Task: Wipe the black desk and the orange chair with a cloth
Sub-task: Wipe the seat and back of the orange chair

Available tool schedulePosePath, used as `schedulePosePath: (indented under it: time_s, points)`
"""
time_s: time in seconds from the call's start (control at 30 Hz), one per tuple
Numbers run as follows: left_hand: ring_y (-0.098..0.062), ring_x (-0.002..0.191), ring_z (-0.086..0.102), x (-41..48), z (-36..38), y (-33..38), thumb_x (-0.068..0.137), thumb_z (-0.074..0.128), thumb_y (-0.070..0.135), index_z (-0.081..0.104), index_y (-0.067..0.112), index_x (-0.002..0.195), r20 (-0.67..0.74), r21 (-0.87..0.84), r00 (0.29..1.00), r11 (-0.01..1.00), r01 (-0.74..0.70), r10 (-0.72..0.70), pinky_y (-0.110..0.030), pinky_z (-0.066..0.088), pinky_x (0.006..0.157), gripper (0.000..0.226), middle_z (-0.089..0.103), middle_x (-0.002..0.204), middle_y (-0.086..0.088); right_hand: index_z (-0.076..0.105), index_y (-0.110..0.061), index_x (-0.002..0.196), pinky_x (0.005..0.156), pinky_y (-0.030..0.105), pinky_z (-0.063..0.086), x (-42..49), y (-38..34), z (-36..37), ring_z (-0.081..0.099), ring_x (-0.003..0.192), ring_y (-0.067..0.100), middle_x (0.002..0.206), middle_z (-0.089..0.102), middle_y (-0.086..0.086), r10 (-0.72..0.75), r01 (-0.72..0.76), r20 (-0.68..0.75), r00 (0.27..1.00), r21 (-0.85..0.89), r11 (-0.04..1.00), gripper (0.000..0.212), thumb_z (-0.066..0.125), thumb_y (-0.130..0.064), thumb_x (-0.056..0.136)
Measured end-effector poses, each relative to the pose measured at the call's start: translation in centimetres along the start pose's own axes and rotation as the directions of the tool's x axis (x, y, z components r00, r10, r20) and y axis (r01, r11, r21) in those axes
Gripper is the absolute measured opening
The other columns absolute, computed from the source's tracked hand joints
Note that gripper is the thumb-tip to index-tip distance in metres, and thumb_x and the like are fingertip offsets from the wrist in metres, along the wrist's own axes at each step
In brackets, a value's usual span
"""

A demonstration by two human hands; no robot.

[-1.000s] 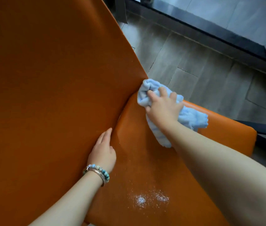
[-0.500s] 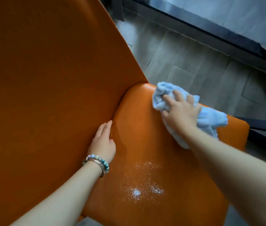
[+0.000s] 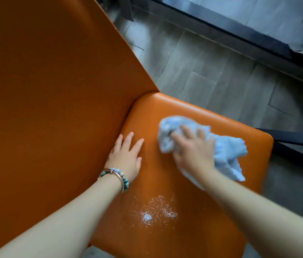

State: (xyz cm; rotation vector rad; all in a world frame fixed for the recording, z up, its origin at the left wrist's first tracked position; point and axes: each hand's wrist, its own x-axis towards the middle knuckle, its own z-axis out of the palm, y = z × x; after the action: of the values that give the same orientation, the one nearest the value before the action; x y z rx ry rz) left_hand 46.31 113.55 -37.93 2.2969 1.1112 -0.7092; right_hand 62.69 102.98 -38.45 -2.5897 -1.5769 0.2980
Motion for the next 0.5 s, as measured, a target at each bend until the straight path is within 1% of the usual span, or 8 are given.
schedulePosePath:
  time_s: [0.07, 0.13, 0.2, 0.23, 0.3, 0.37, 0.43, 0.5]
  points:
    - [-0.026, 0.145, -0.01, -0.1, 0.3, 0.0, 0.097, 0.035, 0.033, 0.007, 0.035, 0.148, 0.012, 0.037, 1.0, 0.999, -0.015, 0.014, -0.039, 0.013, 0.118, 0.058, -0.009, 0.157, 0.004, 0.065, -0.034, 0.096, 0.067, 0.038, 0.038, -4.6, 0.0, 1.7, 0.046, 0.089, 0.026, 0.109, 0.064, -0.005, -0.449, 0.448, 0.027, 0.893, 0.022, 0.894, 0.037, 0.053, -0.031, 0.061]
    - [-0.026, 0.145, -0.011, -0.1, 0.2, -0.1, 0.097, 0.035, 0.033, 0.003, 0.034, 0.148, 0.019, 0.065, 1.0, 0.998, -0.022, 0.021, -0.039, 0.013, 0.118, 0.06, -0.011, 0.157, 0.003, 0.064, -0.034, 0.094, 0.064, 0.035, 0.036, -4.7, 1.9, 1.5, 0.05, 0.083, 0.025, 0.106, 0.065, -0.006, -0.591, 0.593, 0.077, 0.803, 0.009, 0.805, 0.036, 0.049, -0.03, 0.062]
    - [-0.027, 0.144, -0.013, -0.2, 0.1, 0.1, 0.098, 0.035, 0.036, -0.001, 0.033, 0.149, 0.036, 0.101, 0.999, 0.995, -0.009, 0.006, -0.04, 0.012, 0.117, 0.063, -0.015, 0.157, 0.002, 0.06, -0.033, 0.1, 0.067, 0.038, 0.041, -0.6, 3.9, 0.2, 0.054, 0.085, 0.029, 0.108, 0.063, -0.004, -0.381, 0.38, -0.026, 0.924, -0.056, 0.923, 0.034, 0.05, -0.032, 0.067]
    - [-0.027, 0.144, -0.014, -0.2, 0.1, 0.3, 0.097, 0.035, 0.038, -0.004, 0.033, 0.148, 0.046, 0.116, 0.999, 0.993, -0.002, -0.004, -0.04, 0.012, 0.117, 0.064, -0.016, 0.157, 0.001, 0.058, -0.033, 0.104, 0.071, 0.041, 0.043, 1.7, 4.6, -0.7, 0.053, 0.092, 0.032, 0.114, 0.06, -0.003, -0.126, 0.12, -0.086, 0.988, -0.077, 0.99, 0.034, 0.052, -0.032, 0.071]
    - [-0.029, 0.144, -0.015, -0.5, 0.3, 0.8, 0.097, 0.034, 0.042, -0.006, 0.031, 0.148, 0.049, 0.14, 0.998, 0.99, 0.019, -0.027, -0.041, 0.01, 0.117, 0.066, -0.018, 0.156, -0.001, 0.054, -0.036, 0.117, 0.085, 0.046, 0.038, 4.5, 5.2, -1.2, 0.043, 0.11, 0.034, 0.132, 0.048, -0.004, 0.334, -0.335, -0.038, 0.942, -0.016, 0.942, 0.036, 0.054, -0.035, 0.081]
    - [-0.028, 0.144, -0.015, -0.7, 0.6, 1.3, 0.097, 0.032, 0.044, -0.008, 0.029, 0.149, 0.038, 0.155, 0.998, 0.987, 0.035, -0.042, -0.042, 0.006, 0.117, 0.067, -0.018, 0.156, -0.003, 0.055, -0.034, 0.117, 0.089, 0.049, 0.036, 3.3, 3.6, -1.0, 0.04, 0.115, 0.033, 0.136, 0.046, -0.004, 0.371, -0.371, -0.002, 0.928, -0.006, 0.928, 0.038, 0.058, -0.036, 0.079]
    - [-0.026, 0.144, -0.015, -1.4, 1.2, 1.6, 0.097, 0.032, 0.044, -0.008, 0.027, 0.149, 0.034, 0.154, 0.998, 0.987, 0.038, -0.044, -0.042, 0.003, 0.117, 0.068, -0.018, 0.157, -0.002, 0.06, -0.032, 0.105, 0.077, 0.047, 0.041, -1.5, 1.3, 0.3, 0.045, 0.103, 0.031, 0.123, 0.057, -0.002, 0.086, -0.086, -0.022, 0.996, -0.009, 0.996, 0.041, 0.064, -0.034, 0.065]
    - [-0.024, 0.144, -0.015, -2.1, 1.6, 1.6, 0.097, 0.031, 0.043, -0.007, 0.025, 0.149, 0.048, 0.167, 0.998, 0.986, 0.019, -0.028, -0.043, 0.002, 0.117, 0.067, -0.017, 0.157, 0.0, 0.061, -0.033, 0.099, 0.067, 0.04, 0.039, -6.9, 0.6, 1.9, 0.046, 0.09, 0.027, 0.112, 0.062, -0.004, -0.311, 0.311, 0.009, 0.95, 0.017, 0.95, 0.043, 0.065, -0.034, 0.056]
